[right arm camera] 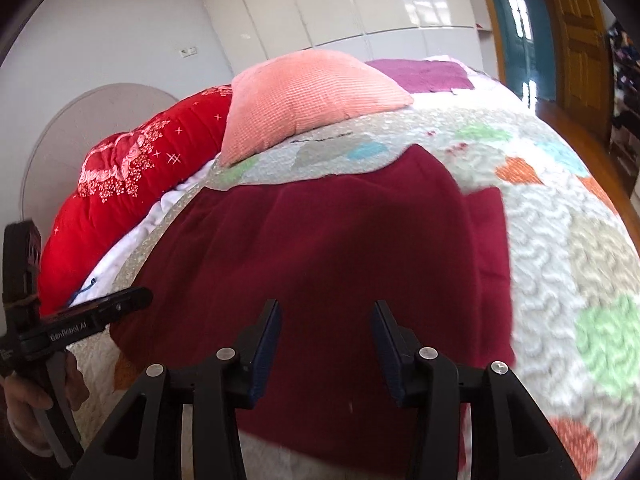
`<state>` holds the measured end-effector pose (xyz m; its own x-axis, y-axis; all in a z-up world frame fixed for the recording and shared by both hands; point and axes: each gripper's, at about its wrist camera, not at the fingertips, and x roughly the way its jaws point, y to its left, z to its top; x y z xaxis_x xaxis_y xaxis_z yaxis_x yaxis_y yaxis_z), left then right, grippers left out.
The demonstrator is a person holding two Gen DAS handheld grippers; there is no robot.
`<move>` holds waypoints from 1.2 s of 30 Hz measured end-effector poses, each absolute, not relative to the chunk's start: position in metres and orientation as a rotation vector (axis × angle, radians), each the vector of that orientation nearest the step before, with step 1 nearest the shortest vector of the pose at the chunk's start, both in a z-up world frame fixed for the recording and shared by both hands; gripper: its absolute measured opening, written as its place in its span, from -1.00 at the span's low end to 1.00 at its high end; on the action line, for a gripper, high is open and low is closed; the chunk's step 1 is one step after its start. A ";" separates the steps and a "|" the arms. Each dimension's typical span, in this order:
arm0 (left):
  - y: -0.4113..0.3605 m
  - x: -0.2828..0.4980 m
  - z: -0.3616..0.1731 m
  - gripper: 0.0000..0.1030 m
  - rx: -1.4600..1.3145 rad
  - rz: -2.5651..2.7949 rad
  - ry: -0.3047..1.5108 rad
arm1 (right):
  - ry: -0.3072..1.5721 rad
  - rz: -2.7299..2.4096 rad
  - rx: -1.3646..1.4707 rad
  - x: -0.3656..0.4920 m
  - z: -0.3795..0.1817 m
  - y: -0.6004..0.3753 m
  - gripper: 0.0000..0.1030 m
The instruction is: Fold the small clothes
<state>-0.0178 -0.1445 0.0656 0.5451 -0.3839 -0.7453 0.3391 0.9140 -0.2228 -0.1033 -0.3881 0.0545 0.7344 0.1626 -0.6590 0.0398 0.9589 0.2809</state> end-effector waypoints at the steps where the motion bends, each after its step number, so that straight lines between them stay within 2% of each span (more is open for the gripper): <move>1: -0.150 -0.010 0.067 -0.12 -0.052 -0.433 0.897 | 0.746 0.088 0.285 -0.097 0.052 -0.388 -0.11; 10: -0.194 0.031 0.064 -0.13 -0.034 -0.419 0.937 | 0.802 0.183 0.282 -0.068 0.027 -0.396 -0.10; 14: -0.189 0.026 0.064 -0.13 -0.054 -0.409 0.985 | 0.829 0.179 0.301 -0.064 0.028 -0.398 -0.09; 18: -0.177 0.015 0.081 -0.13 -0.055 -0.360 0.954 | 0.843 0.182 0.292 -0.070 0.040 -0.398 -0.09; 22: -0.175 0.004 0.089 -0.13 -0.083 -0.355 0.889 | 0.767 0.180 0.297 -0.074 0.055 -0.403 -0.09; 30: -0.180 -0.028 0.075 -0.12 -0.027 -0.401 0.797 | 0.631 0.085 0.389 -0.090 0.046 -0.422 -0.09; 34: -0.161 -0.063 0.084 -0.12 -0.014 -0.390 0.755 | 0.570 0.033 0.386 -0.117 0.081 -0.414 0.25; 36: -0.149 -0.079 0.092 -0.12 0.006 -0.377 0.759 | 0.548 0.000 0.374 -0.138 0.098 -0.401 0.29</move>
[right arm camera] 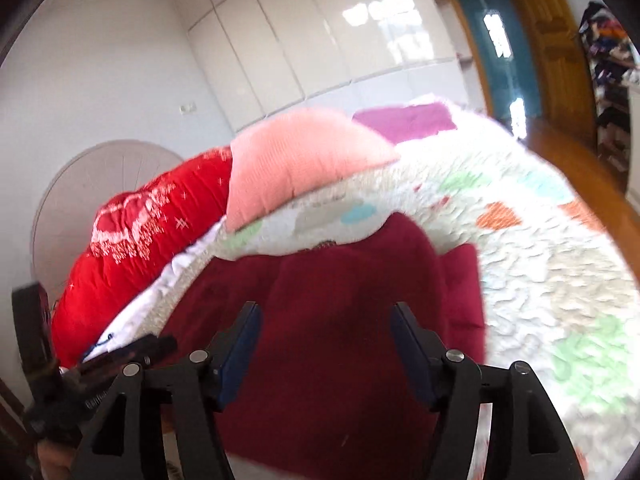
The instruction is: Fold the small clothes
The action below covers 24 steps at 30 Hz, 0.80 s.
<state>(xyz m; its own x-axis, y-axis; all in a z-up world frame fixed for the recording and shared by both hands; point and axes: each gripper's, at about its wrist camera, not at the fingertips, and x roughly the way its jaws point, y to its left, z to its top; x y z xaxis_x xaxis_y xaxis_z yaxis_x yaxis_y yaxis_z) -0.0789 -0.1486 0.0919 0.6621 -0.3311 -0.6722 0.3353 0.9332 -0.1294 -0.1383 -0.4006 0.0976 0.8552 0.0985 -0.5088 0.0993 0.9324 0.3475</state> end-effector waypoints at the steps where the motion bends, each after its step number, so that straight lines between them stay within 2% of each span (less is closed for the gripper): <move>1: -0.142 -0.085 0.097 -0.12 0.001 -0.373 0.739 | 0.555 -0.003 0.372 -0.150 0.107 -0.391 0.32; 6: -0.114 -0.108 0.115 -0.12 -0.005 -0.322 0.694 | 0.495 -0.004 0.285 -0.196 0.141 -0.342 0.33; 12: -0.095 -0.125 0.133 -0.12 -0.007 -0.310 0.632 | 0.546 0.006 0.287 -0.214 0.148 -0.316 0.34; 19: -0.097 -0.098 0.131 -0.11 0.037 -0.314 0.605 | 0.556 -0.022 0.232 -0.218 0.153 -0.306 0.45; 24: -0.103 -0.065 0.117 -0.11 0.027 -0.336 0.647 | 0.590 -0.064 0.204 -0.187 0.138 -0.311 0.45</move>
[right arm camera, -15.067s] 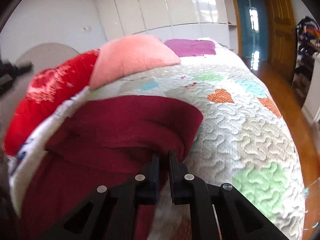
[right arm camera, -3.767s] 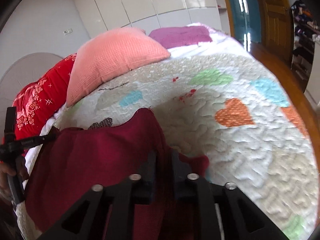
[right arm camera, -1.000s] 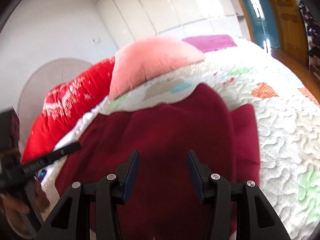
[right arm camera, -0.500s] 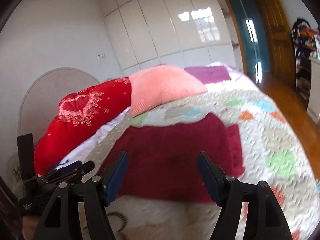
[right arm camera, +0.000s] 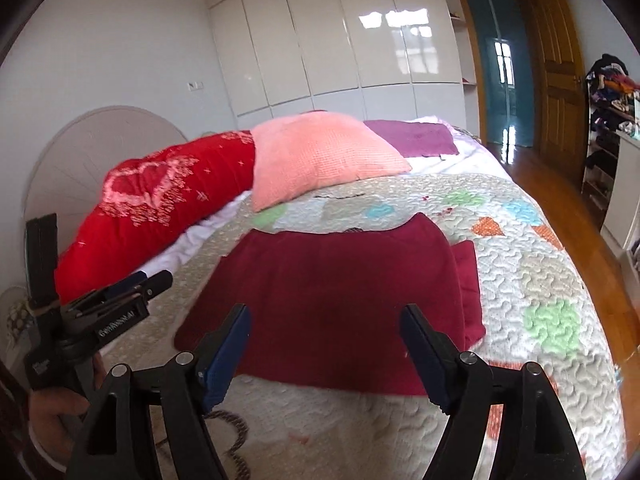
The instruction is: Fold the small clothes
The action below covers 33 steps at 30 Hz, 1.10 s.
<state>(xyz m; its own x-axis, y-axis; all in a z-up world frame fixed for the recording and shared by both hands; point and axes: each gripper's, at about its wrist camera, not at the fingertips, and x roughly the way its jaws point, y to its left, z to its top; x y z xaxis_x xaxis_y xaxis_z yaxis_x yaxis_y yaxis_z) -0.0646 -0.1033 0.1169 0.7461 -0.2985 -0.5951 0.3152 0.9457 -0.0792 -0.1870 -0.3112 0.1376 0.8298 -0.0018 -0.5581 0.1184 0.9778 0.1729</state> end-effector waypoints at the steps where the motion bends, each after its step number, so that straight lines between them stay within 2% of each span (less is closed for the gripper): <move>1: -0.105 -0.059 0.113 -0.11 0.033 -0.341 0.649 | 0.594 -0.073 0.186 -0.178 0.134 -0.312 0.45; 14: -0.110 0.013 0.050 -0.11 0.023 -0.316 0.809 | 0.735 -0.206 0.198 -0.060 0.066 -0.373 0.38; 19: -0.116 0.019 0.037 -0.10 0.020 -0.316 0.835 | 0.847 -0.223 0.204 -0.029 0.033 -0.402 0.38; 23: -0.115 0.020 0.036 -0.05 0.016 -0.322 0.834 | 0.863 -0.230 0.133 -0.027 0.040 -0.394 0.38; 27: -0.112 0.021 0.036 -0.04 0.010 -0.323 0.838 | 0.801 -0.165 0.198 -0.046 0.057 -0.384 0.38; 31: -0.112 0.018 0.039 -0.04 0.023 -0.321 0.837 | 0.889 -0.180 0.188 -0.049 0.032 -0.378 0.39; 33: -0.111 0.014 0.042 -0.04 0.029 -0.328 0.839 | 0.873 -0.182 0.158 -0.051 0.033 -0.374 0.39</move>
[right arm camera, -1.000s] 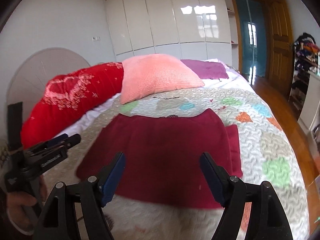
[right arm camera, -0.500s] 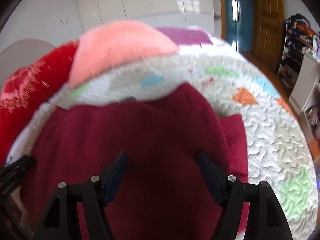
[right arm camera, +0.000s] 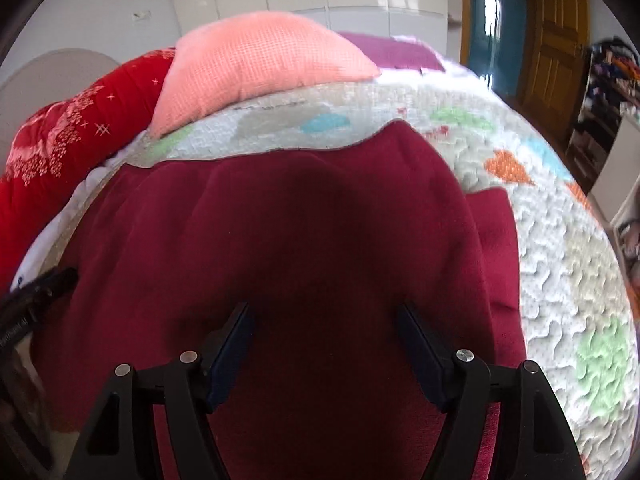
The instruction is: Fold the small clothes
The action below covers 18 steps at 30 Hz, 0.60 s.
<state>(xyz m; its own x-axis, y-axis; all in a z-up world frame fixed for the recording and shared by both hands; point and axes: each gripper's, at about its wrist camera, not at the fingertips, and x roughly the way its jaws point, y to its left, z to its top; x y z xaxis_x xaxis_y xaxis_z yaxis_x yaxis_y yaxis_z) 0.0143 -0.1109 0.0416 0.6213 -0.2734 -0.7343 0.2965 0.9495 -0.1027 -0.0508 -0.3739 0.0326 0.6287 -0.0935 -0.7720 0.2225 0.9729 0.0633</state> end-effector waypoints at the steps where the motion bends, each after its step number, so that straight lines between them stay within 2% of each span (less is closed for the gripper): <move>1: -0.110 0.012 0.043 -0.04 0.036 -0.329 0.835 | 0.888 -0.192 0.149 -0.052 0.037 -0.371 0.39; 7: -0.096 -0.008 0.042 -0.04 0.101 -0.300 0.819 | 0.849 -0.091 0.180 -0.064 0.066 -0.350 0.38; 18: -0.074 -0.006 0.044 -0.04 0.041 -0.268 0.835 | 0.831 0.050 0.100 -0.032 0.066 -0.276 0.38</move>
